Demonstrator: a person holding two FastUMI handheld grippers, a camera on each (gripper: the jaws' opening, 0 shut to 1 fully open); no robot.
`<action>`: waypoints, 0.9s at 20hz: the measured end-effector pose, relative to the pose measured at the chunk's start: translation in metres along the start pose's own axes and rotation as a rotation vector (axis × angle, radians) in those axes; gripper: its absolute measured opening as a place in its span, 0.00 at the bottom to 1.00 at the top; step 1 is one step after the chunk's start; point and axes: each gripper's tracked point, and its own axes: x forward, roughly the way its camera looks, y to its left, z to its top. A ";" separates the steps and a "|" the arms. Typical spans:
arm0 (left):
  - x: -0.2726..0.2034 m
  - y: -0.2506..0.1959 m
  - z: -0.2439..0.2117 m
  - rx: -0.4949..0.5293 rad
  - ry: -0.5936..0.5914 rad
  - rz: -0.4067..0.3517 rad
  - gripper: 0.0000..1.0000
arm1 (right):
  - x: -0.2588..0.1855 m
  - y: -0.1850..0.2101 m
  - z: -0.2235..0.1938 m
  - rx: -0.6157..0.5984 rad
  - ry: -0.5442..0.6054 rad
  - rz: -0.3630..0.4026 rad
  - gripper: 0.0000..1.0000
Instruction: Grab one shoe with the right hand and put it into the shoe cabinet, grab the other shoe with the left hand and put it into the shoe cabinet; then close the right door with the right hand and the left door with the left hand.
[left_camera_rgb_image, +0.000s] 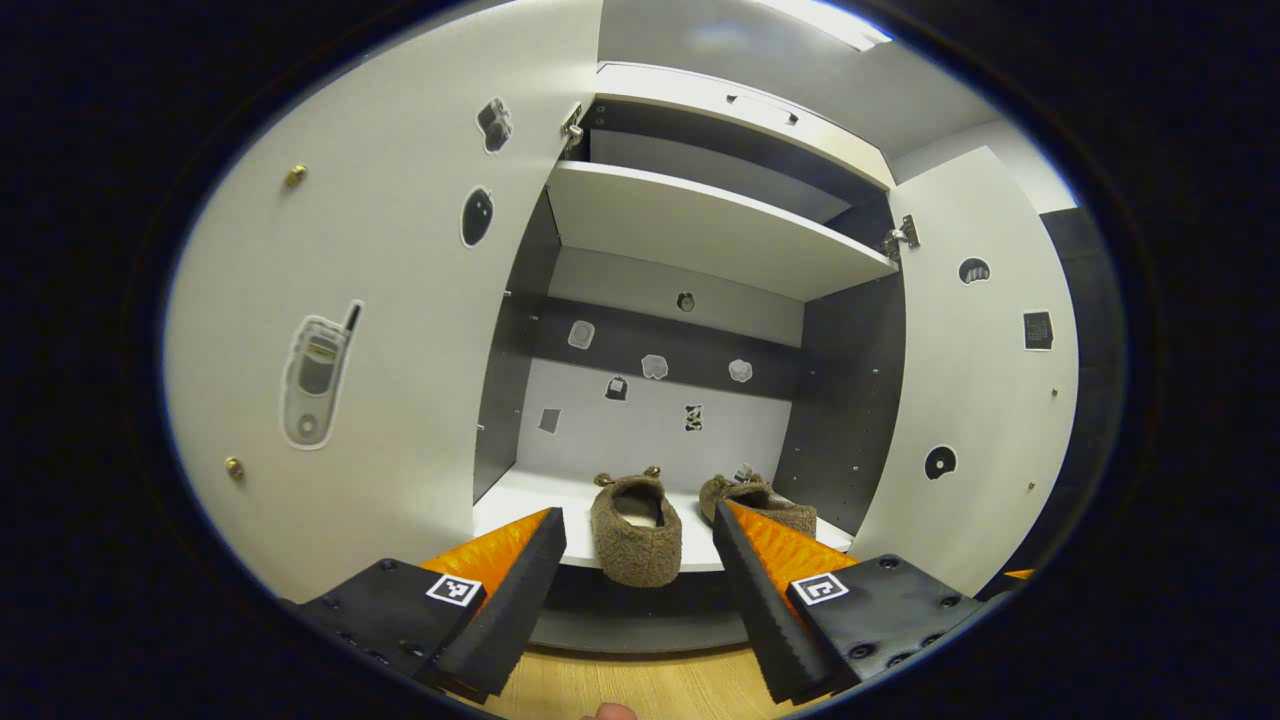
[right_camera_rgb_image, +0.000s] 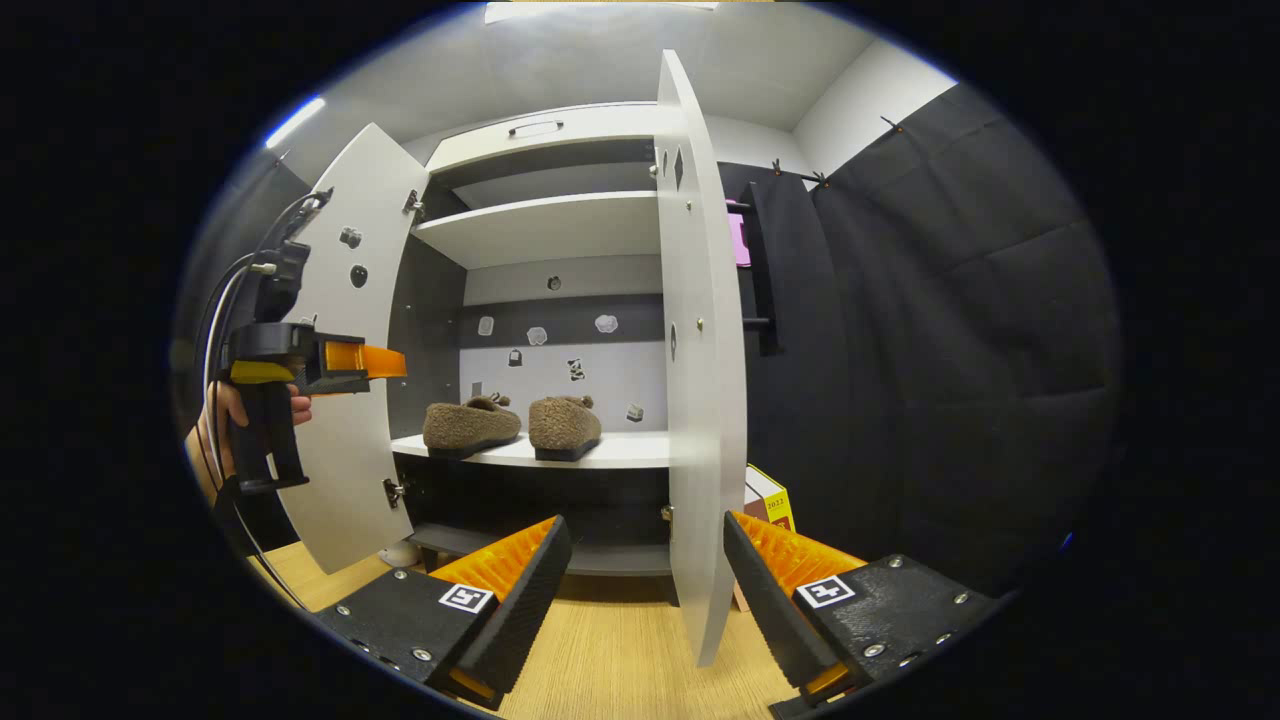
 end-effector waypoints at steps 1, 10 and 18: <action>-0.013 0.003 0.000 0.016 -0.015 0.016 0.96 | 0.000 0.003 0.001 0.004 -0.005 0.010 0.94; -0.101 0.021 -0.046 0.055 -0.014 0.151 0.96 | -0.002 0.000 0.019 -0.008 -0.011 0.041 0.94; -0.127 0.013 -0.069 0.076 -0.015 0.162 0.97 | -0.009 -0.086 0.056 -0.057 -0.039 -0.095 0.94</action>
